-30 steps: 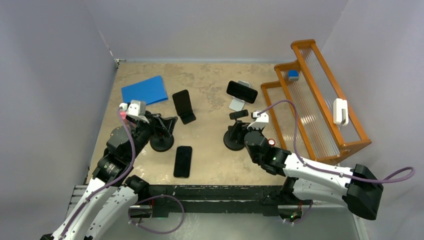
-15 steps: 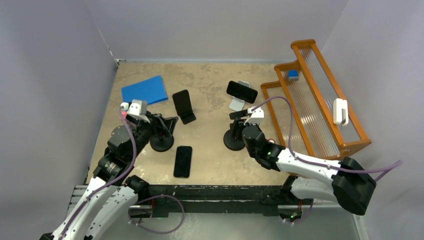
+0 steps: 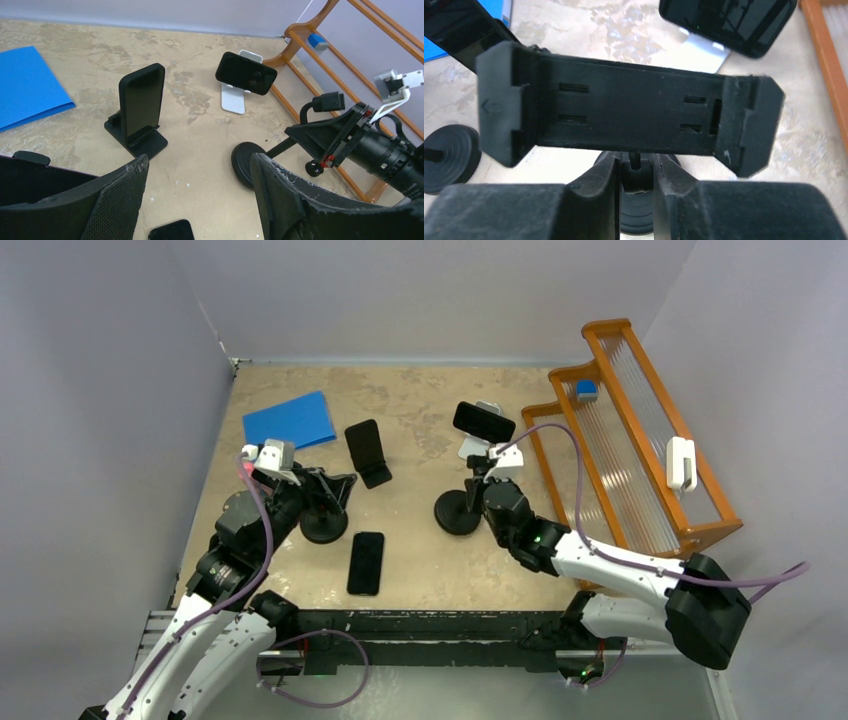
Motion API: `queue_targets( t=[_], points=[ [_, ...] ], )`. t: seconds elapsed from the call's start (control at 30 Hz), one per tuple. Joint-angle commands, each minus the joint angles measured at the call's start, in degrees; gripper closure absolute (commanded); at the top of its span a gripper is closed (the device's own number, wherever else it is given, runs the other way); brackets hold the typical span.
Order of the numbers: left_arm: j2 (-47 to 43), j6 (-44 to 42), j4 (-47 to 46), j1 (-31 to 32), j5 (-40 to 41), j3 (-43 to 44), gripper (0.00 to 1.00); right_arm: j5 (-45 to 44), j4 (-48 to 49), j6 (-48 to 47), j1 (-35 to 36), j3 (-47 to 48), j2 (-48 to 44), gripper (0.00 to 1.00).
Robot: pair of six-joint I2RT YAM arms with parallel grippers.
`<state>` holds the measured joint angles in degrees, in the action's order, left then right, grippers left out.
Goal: Remove the phone from the phone stand
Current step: Pick up the phone stand at the center of the board, then place the phone stand at the center of the board.
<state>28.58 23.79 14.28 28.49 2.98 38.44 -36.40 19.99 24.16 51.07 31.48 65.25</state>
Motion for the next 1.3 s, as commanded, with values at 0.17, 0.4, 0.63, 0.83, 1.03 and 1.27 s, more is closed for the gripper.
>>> queue_targets(
  t=[0.17,0.4,0.63,0.83,1.03,1.27],
  points=[
    [-0.45,-0.50,-2.42,-0.30,-0.70,0.32,0.28,0.50,7.32,-8.70,-0.50,15.36,6.37,1.00],
    [-0.58,-0.41,-2.42,-0.28,-0.76,0.32,0.28,2.90,10.39,-12.29,-4.20,26.57,17.80,1.00],
    [-0.47,-0.32,-2.49,-0.28,-0.80,0.32,0.28,5.30,10.39,-15.67,-7.18,40.85,31.86,1.00],
    [-0.53,-0.32,-2.47,-0.32,-0.61,0.27,0.28,7.25,7.20,-17.39,-8.75,52.14,41.93,1.00],
    [-0.02,-0.37,-2.42,-0.28,-0.81,0.32,0.28,8.15,3.60,-18.33,-10.50,60.72,48.94,1.00],
    [0.14,-0.47,-2.43,-0.31,-0.54,0.32,0.28,9.69,0.25,-18.81,-11.55,66.56,54.02,1.00]
  ],
)
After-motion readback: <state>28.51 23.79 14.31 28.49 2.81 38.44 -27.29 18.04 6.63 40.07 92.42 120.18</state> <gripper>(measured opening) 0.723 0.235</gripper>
